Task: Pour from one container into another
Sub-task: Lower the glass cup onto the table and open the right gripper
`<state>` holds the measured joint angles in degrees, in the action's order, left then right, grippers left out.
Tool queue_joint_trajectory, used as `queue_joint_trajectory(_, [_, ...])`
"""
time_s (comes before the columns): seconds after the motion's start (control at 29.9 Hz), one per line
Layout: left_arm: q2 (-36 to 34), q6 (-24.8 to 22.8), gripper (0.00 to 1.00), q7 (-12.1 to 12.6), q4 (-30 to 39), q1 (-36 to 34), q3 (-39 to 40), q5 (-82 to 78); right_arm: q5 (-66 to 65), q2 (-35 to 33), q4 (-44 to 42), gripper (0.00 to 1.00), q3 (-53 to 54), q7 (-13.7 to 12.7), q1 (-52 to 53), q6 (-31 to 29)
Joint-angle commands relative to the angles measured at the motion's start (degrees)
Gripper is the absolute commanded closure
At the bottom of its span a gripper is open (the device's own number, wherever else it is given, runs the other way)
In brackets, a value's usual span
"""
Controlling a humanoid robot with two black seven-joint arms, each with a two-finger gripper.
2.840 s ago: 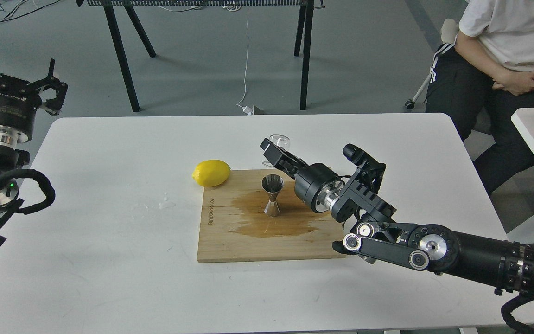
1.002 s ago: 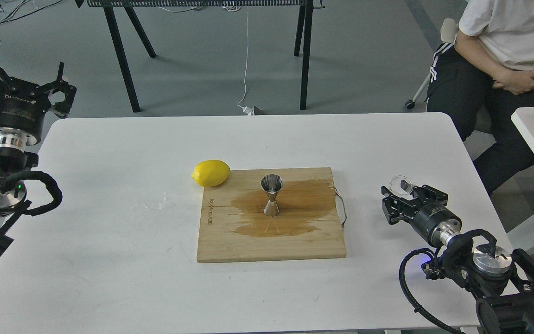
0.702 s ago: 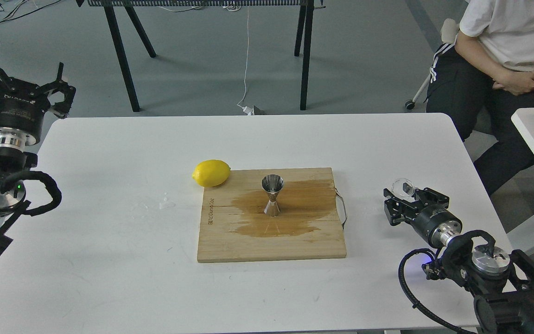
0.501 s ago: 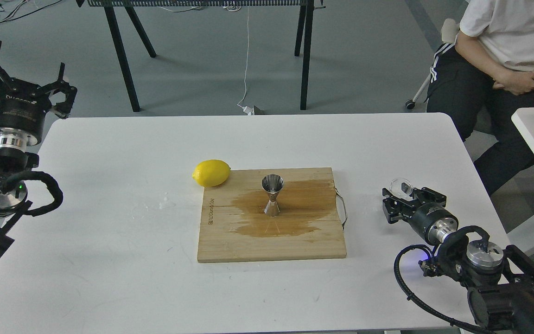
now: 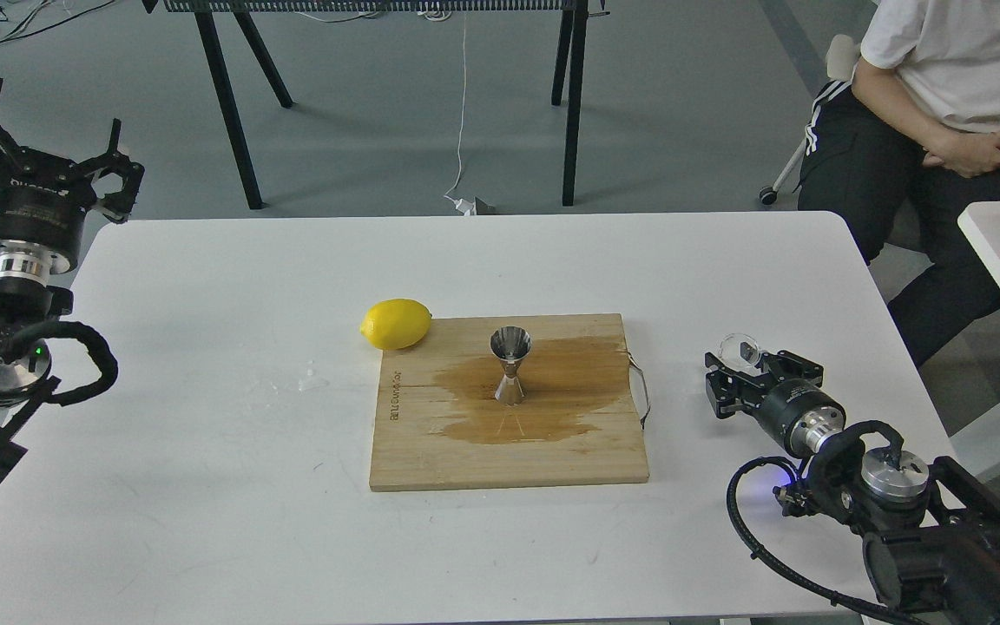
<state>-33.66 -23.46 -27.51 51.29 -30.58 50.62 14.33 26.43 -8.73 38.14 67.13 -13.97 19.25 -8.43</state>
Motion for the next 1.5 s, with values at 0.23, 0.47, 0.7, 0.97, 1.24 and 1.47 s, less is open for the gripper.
queue_joint_trajectory(0.23, [0.0, -0.01, 0.0, 0.0, -0.05, 0.08, -0.08, 0.0, -0.15, 0.03, -0.25, 0.45, -0.07, -0.01, -0.09, -2.55])
queue_joint_trajectory(0.47, [0.0, -0.01, 0.0, 0.0, -0.05, 0.26, 0.01, 0.0, -0.15, 0.03, -0.26, 0.41, -2.18, 0.52, 0.0, -3.17])
queue_joint_trajectory(0.7, [0.0, -0.01, 0.0, 0.0, -0.05, 0.26, -0.08, 0.0, -0.15, 0.03, -0.78, 0.33, -2.27, 0.78, -0.09, -3.17])
queue_joint_trajectory(0.97, [0.0, 0.08, 0.0, 0.0, 0.04, 0.26, -0.08, 0.0, -0.23, 0.03, -0.78, 0.6, -2.36, 0.69, 0.0, -3.17])
queue_joint_trajectory(1.24, [0.0, -0.01, 0.0, 0.0, 0.04, 0.26, -0.08, 0.0, -0.23, 0.03, -1.04, 0.17, -2.18, 0.87, 0.0, -2.91])
queue_joint_trajectory(1.47, [0.0, -0.01, 0.0, 0.0, 0.04, 0.34, -0.08, -0.09, -0.23, 0.03, -1.83, 0.18, -2.18, 0.87, 0.0, -3.0])
